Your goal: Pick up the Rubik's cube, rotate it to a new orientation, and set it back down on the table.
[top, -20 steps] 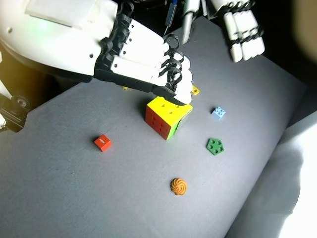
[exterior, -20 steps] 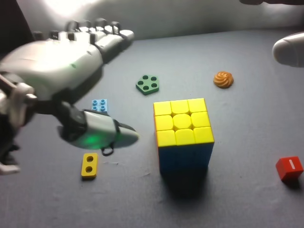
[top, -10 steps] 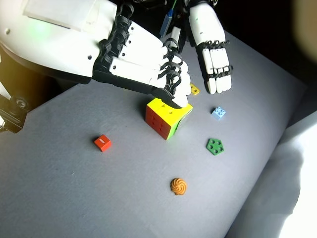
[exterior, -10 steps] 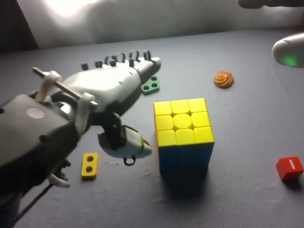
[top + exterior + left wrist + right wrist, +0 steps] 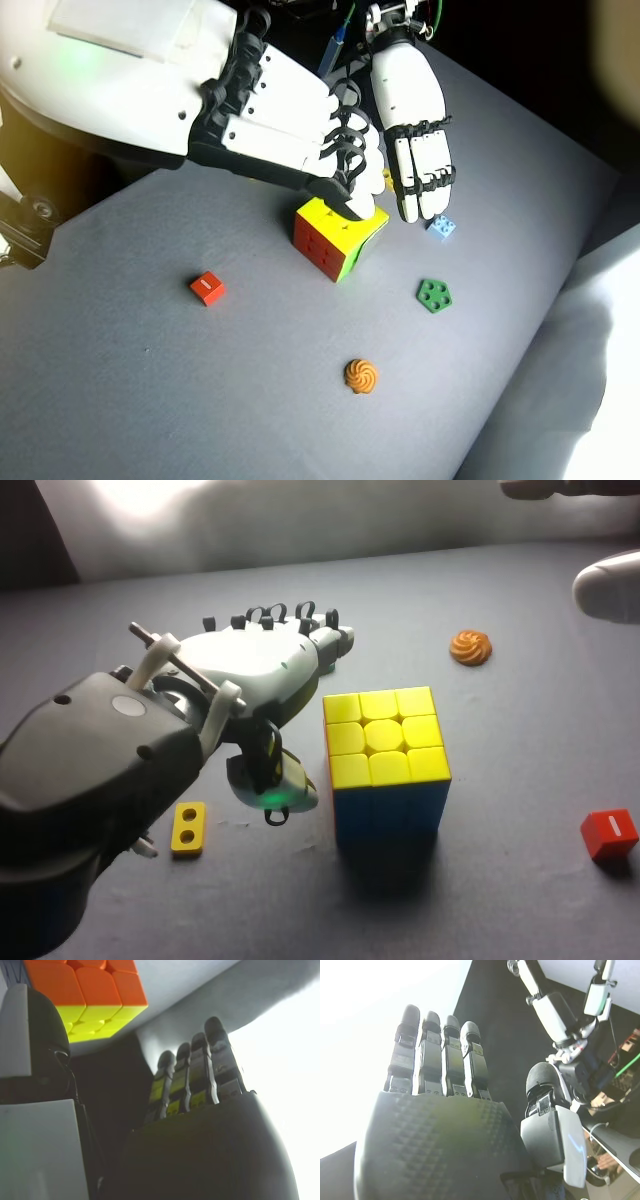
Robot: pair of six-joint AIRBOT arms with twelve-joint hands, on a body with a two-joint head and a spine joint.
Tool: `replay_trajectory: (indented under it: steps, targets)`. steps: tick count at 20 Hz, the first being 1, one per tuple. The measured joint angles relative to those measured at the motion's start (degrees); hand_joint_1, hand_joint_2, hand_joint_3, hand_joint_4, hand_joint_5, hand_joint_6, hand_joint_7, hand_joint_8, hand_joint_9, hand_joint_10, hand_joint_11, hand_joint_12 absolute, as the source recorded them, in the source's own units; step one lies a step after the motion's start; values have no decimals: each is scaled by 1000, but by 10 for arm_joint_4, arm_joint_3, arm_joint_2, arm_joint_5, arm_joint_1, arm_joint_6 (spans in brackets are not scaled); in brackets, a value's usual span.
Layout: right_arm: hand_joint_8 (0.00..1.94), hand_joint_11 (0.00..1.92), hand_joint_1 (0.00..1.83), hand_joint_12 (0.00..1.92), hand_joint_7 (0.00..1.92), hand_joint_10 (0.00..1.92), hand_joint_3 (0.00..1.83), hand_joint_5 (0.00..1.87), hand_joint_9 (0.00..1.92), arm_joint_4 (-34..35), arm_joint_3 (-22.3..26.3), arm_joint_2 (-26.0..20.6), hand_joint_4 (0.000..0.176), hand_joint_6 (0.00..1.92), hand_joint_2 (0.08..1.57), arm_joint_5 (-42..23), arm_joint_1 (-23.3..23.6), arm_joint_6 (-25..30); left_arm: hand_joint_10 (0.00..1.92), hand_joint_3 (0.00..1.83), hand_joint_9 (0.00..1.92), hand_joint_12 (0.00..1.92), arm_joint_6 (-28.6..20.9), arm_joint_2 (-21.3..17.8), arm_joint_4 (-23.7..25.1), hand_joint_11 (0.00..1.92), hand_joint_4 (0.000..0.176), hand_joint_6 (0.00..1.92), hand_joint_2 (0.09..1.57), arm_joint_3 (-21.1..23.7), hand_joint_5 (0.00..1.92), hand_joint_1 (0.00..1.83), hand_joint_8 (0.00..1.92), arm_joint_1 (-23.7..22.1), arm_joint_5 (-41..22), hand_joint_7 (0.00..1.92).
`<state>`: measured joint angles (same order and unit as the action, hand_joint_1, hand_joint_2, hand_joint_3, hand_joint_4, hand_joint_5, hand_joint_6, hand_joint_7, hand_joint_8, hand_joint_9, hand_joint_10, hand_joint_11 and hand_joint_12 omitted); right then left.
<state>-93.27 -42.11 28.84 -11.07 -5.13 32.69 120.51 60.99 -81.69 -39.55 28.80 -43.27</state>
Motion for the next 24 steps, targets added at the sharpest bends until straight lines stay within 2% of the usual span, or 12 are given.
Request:
replay_trajectory:
  steps: [2,4,6,8,10,11,12,16,17,24]
  targets:
    - [4,0,0,599,259,5,0,274,218,-1,0,0,0,4,1265,1,3,0,0,0,0,327,17,7,-16,0,0,5,930,-5,101,1292,0,0,2,3]
    - [2,0,0,552,239,1,0,265,200,0,0,0,0,2,1262,1,4,-1,0,6,0,229,25,14,-29,0,0,1,953,-9,79,1244,0,0,2,0]
    - [1,0,0,498,206,0,0,233,172,-1,0,0,0,0,1263,-1,4,-1,0,0,0,346,26,22,-45,0,0,4,946,-11,94,1253,0,0,0,0]
    - [10,0,0,564,239,9,0,269,199,0,0,0,0,12,1260,0,4,-1,0,5,0,331,27,31,-53,0,0,0,957,-12,70,1266,0,0,-3,0]
    - [3,0,0,520,232,3,0,264,190,-1,0,0,0,4,1263,0,4,-1,0,1,0,326,27,40,-67,0,0,9,950,-17,87,1274,0,-1,-3,0]
    - [9,0,0,614,267,11,2,287,227,0,0,0,0,7,1273,0,4,-1,0,0,0,325,27,43,-73,0,0,10,946,-21,93,1262,0,-2,-3,0]
    - [4,0,0,501,221,3,0,244,182,0,0,0,0,3,1267,0,4,-1,0,0,0,356,27,46,-80,0,0,7,939,-26,97,1267,0,-5,-6,0]
    - [3,0,0,478,223,2,2,250,180,0,0,-2,0,4,1274,0,4,-1,0,0,0,417,28,60,-93,0,0,4,934,-42,76,1212,0,-16,-13,0]
    - [7,0,0,532,245,7,0,274,202,-1,0,-2,0,8,1269,0,4,-1,0,0,0,274,27,63,-97,0,0,1,941,-44,76,1246,0,-17,-13,0]
    - [0,0,0,521,231,0,0,266,187,-1,0,-2,0,1,1269,-1,6,-1,0,0,0,227,29,78,-124,0,0,4,940,-58,78,1244,0,-24,-14,0]
